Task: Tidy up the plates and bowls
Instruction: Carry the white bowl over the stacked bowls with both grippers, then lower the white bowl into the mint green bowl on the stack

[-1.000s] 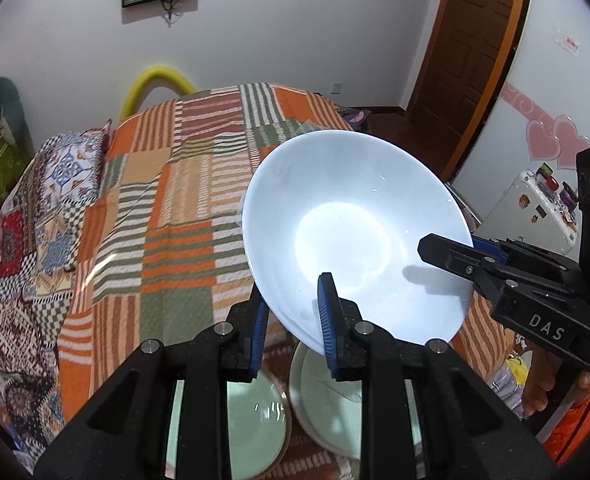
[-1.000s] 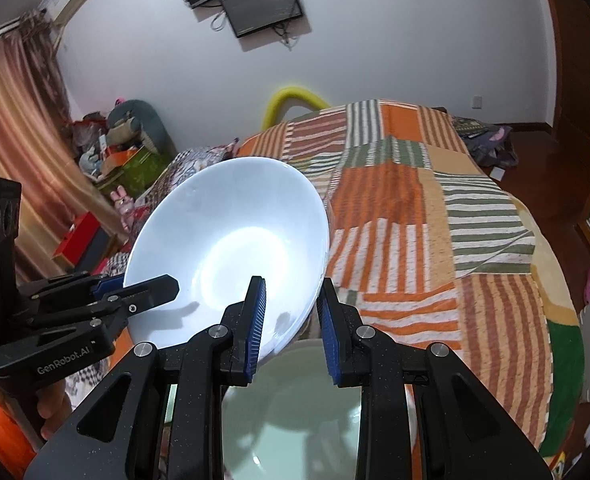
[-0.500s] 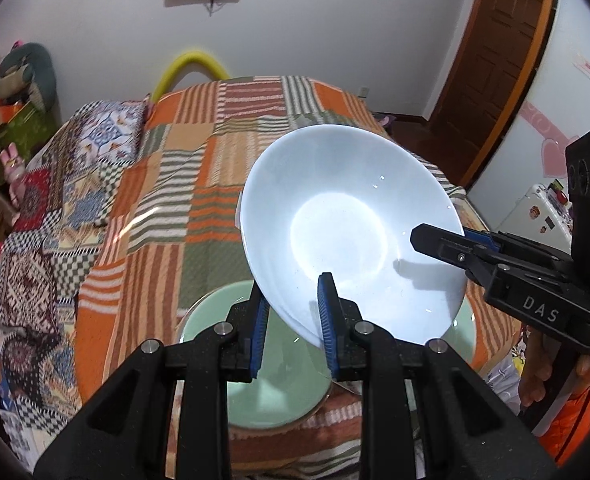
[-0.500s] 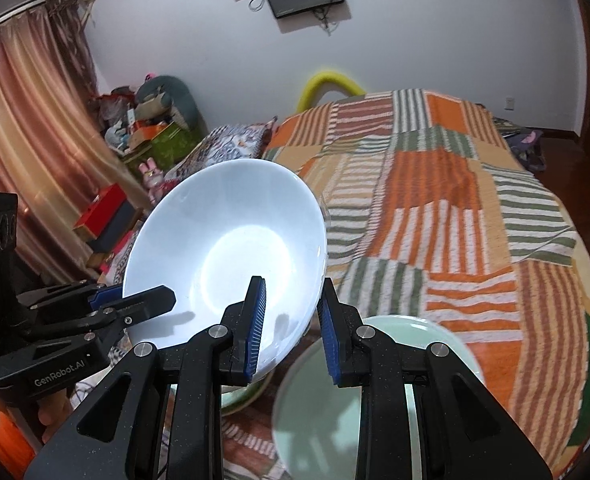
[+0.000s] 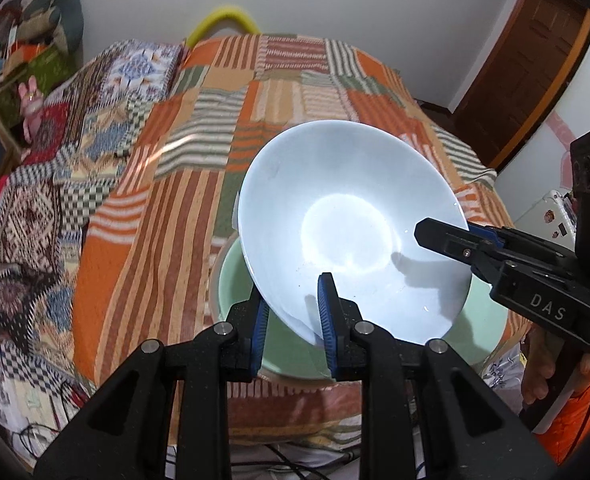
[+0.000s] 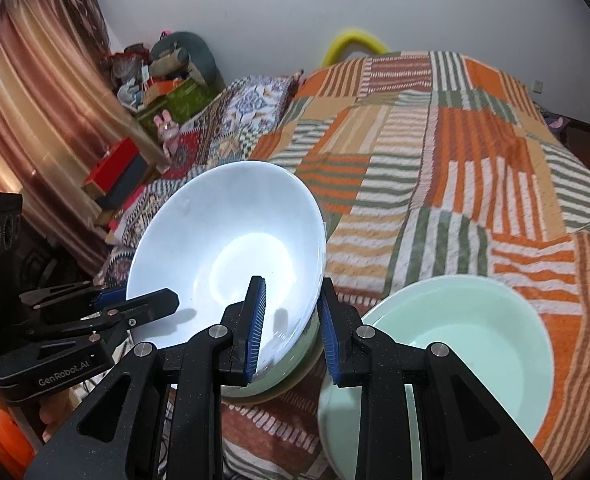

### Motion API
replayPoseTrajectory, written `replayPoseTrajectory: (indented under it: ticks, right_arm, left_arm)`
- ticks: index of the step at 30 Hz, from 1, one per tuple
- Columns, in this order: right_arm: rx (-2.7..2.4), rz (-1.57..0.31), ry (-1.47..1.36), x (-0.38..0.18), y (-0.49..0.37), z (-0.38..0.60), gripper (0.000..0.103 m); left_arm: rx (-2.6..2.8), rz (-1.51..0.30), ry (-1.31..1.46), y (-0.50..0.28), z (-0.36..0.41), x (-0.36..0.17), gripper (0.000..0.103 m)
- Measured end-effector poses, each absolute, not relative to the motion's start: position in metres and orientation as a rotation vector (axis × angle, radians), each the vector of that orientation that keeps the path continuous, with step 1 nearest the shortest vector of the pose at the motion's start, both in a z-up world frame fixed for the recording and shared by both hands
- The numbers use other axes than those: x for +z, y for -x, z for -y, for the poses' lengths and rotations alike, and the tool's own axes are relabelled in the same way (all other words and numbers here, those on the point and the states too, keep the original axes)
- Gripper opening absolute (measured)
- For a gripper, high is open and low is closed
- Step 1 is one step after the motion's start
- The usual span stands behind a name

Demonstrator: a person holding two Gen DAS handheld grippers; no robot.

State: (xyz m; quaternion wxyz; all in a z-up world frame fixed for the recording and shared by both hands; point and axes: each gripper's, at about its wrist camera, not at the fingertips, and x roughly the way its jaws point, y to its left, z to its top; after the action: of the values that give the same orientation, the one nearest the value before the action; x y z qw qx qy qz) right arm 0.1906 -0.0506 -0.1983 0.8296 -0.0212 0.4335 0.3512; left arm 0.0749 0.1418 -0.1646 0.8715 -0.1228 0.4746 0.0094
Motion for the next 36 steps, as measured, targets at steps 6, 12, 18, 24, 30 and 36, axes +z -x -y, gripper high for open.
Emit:
replayPoseTrajectory:
  ticks: [6, 12, 18, 24, 30, 36]
  right_arm:
    - [0.748, -0.950, 0.084, -0.212, -0.183, 0.042, 0.024]
    - [0.747, -0.982, 0.093, -0.221, -0.184, 0.037, 0.024]
    - [0.746, -0.992, 0.102, -0.227, -0.184, 0.035, 0.024]
    - [0.744, -0.976, 0.137, -0.228, -0.182, 0.030, 0.024]
    - [0.726, -0.926, 0.194, -0.223, -0.178, 0.028, 0.026]
    - [0.755, -0.911, 0.215, -0.221, -0.175, 0.024, 0.026]
  left_arm:
    - [0.032, -1.028, 0.287, -0.069, -0.147, -0.182, 0.024]
    - [0.043, -1.060, 0.293, -0.069, -0.148, -0.194, 0.024]
    - [0.053, -1.082, 0.295, -0.071, -0.151, -0.204, 0.024]
    - [0.075, -1.084, 0.282, -0.072, -0.155, -0.209, 0.024]
    - [0.112, -1.074, 0.227, -0.072, -0.154, -0.212, 0.024]
    - [0.129, -1.069, 0.178, -0.073, -0.150, -0.212, 0.024]
